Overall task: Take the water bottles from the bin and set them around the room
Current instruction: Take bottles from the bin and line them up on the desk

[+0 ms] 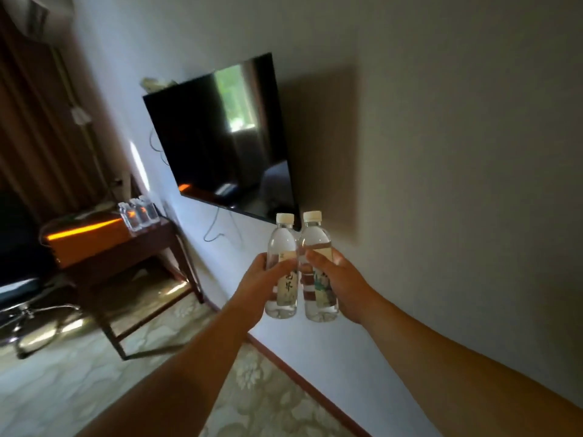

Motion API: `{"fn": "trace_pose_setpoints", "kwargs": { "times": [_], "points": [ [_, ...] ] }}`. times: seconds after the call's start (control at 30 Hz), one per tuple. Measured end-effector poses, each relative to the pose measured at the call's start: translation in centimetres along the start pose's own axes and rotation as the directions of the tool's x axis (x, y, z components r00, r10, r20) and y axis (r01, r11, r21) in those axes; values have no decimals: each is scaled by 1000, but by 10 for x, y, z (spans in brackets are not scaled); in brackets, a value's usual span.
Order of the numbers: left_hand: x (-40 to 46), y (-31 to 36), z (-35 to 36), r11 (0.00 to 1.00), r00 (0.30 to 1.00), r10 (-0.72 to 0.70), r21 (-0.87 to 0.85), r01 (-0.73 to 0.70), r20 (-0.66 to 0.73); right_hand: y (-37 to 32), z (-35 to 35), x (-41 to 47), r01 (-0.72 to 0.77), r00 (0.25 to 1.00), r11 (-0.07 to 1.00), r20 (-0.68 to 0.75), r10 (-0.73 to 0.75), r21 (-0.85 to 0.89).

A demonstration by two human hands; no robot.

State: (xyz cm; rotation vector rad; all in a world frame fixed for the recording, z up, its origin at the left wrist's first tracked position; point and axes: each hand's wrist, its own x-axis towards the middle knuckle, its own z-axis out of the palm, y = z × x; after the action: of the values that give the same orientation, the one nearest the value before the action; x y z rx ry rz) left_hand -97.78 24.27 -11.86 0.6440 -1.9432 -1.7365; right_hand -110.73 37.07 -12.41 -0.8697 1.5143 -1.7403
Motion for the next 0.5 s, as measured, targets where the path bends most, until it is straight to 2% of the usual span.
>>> {"fn": "trace_pose_setpoints", "kwargs": {
  "times": [0.1, 0.23, 0.5],
  "points": [
    [3, 38, -80, 998, 998, 64, -8, -64, -8, -35, 73, 33, 81, 994, 997, 67, -82, 11],
    [-4, 75, -177, 990, 985, 135, -27, -138, -112, -62, 170, 78, 144, 967, 977, 190, -173, 157],
    [-14, 97, -340, 989, 929, 137, -12, -150, -345, -77, 334, 156, 69, 870, 970, 463, -173, 233]
  ]
}}
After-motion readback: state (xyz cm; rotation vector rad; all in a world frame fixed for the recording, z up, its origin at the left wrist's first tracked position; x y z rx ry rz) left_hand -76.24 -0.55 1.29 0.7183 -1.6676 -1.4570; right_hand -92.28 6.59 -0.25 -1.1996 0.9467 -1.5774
